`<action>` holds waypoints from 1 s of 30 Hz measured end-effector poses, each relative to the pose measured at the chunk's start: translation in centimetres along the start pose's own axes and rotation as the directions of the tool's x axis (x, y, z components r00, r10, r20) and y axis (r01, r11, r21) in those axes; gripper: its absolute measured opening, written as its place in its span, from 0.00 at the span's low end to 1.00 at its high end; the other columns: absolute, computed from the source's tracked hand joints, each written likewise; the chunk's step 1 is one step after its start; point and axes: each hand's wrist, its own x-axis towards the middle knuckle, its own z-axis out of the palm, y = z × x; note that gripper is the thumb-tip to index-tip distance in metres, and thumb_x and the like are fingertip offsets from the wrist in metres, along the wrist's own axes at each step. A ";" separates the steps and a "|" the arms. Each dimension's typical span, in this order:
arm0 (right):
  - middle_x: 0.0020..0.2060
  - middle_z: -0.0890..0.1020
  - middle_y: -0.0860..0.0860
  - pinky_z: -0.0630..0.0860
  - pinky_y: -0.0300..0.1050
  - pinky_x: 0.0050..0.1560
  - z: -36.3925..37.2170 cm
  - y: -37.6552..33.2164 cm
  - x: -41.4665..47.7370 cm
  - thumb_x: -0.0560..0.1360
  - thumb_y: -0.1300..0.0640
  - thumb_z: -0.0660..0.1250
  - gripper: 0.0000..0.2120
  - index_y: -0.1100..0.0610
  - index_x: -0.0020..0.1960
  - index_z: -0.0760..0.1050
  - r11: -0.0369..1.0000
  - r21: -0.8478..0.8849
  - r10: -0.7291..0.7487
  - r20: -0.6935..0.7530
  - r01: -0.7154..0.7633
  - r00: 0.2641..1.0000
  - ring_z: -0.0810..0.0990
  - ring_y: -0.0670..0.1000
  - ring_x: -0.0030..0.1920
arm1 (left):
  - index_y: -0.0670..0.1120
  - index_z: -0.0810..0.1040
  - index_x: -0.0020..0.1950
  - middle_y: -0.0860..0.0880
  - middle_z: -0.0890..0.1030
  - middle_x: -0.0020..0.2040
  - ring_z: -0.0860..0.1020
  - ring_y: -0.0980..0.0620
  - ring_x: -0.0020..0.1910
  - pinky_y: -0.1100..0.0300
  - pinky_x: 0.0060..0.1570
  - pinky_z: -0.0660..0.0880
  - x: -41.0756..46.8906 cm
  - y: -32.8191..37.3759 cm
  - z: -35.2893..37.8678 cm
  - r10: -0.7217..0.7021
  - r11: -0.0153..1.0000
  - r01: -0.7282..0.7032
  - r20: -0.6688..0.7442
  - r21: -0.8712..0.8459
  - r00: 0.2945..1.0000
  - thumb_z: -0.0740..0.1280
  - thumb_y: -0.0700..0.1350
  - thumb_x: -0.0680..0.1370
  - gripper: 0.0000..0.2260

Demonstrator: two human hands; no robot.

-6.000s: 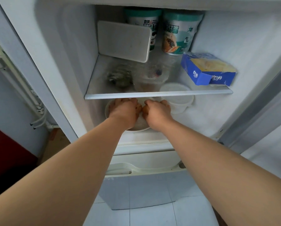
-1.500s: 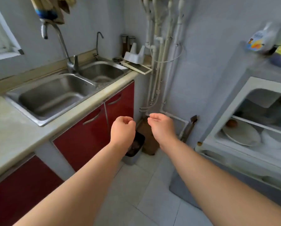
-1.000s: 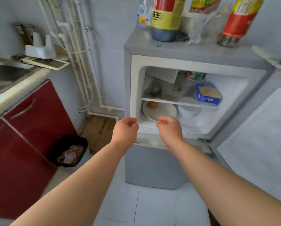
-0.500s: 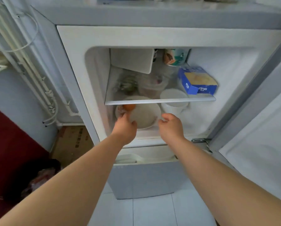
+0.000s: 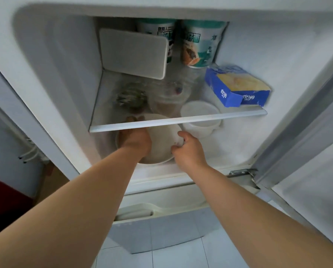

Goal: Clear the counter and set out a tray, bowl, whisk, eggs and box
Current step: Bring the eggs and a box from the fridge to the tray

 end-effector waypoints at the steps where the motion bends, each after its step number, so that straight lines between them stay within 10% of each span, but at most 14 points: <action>1: 0.63 0.76 0.55 0.74 0.50 0.62 0.1 0.1 0.1 0.74 0.61 0.64 0.25 0.54 0.71 0.69 1.000 0.004 -0.002 -0.003 0.002 1.000 0.78 0.57 0.59 | 0.52 0.76 0.56 0.48 0.78 0.59 0.76 0.44 0.60 0.52 0.62 0.71 -0.1 -0.4 0.3 -0.022 1.000 0.021 -0.067 -0.021 0.997 0.62 0.57 0.76 0.13; 7: 0.63 0.77 0.55 0.74 0.52 0.62 0.3 -0.2 0.1 0.75 0.60 0.62 0.24 0.53 0.71 0.68 0.999 0.041 0.019 -0.007 -0.019 1.000 0.78 0.57 0.60 | 0.44 0.75 0.60 0.42 0.79 0.57 0.77 0.40 0.55 0.50 0.54 0.74 -0.5 0.3 -1.0 0.041 0.995 -0.040 -0.015 0.092 0.999 0.59 0.44 0.78 0.13; 10: 0.60 0.77 0.54 0.73 0.52 0.63 -0.2 -0.5 -0.7 0.76 0.59 0.62 0.24 0.52 0.72 0.68 0.999 0.050 0.013 0.004 -0.013 1.000 0.76 0.57 0.62 | 0.42 0.71 0.65 0.40 0.74 0.62 0.72 0.39 0.63 0.50 0.63 0.69 -2.4 1.3 -1.6 -0.144 0.988 0.147 0.065 -0.038 0.987 0.55 0.43 0.80 0.15; 16: 0.65 0.76 0.52 0.70 0.50 0.66 -3.3 -1.0 -4.3 0.76 0.58 0.63 0.21 0.54 0.69 0.70 0.994 0.106 0.006 -0.061 0.001 0.998 0.73 0.53 0.66 | 0.43 0.60 0.72 0.37 0.67 0.67 0.63 0.36 0.68 0.48 0.67 0.60 -9.4 4.1 -3.6 -0.054 0.993 0.068 0.143 -0.095 0.988 0.54 0.45 0.81 0.20; 23: 0.44 0.81 0.47 0.77 0.48 0.50 -9.5 -2.3 -8.9 0.74 0.57 0.65 0.05 0.53 0.49 0.77 0.985 0.082 -0.118 -0.321 0.152 0.940 0.79 0.49 0.45 | 0.43 0.71 0.55 0.40 0.75 0.60 0.71 0.38 0.60 0.48 0.63 0.67 -16.7 9.2 -6.4 0.094 0.963 -0.044 0.179 -0.265 0.979 0.55 0.45 0.81 0.09; 26: 0.47 0.78 0.49 0.74 0.45 0.49 -12.2 -4.0 -9.2 0.73 0.57 0.67 0.10 0.55 0.54 0.76 0.956 -0.043 -0.279 -0.433 0.290 0.857 0.76 0.50 0.48 | 0.44 0.69 0.49 0.41 0.76 0.45 0.74 0.35 0.50 0.46 0.53 0.73 -17.7 11.0 -7.8 0.098 0.922 -0.035 0.145 -0.385 0.984 0.57 0.48 0.79 0.08; 30: 0.58 0.76 0.55 0.65 0.45 0.58 -14.3 -6.3 -7.1 0.71 0.52 0.70 0.22 0.60 0.61 0.72 0.941 -0.230 -0.333 -0.485 0.249 0.809 0.71 0.57 0.60 | 0.47 0.68 0.52 0.44 0.77 0.51 0.74 0.41 0.53 0.49 0.54 0.73 -17.2 12.8 -10.6 0.071 0.886 -0.034 0.063 -0.463 0.996 0.58 0.49 0.79 0.07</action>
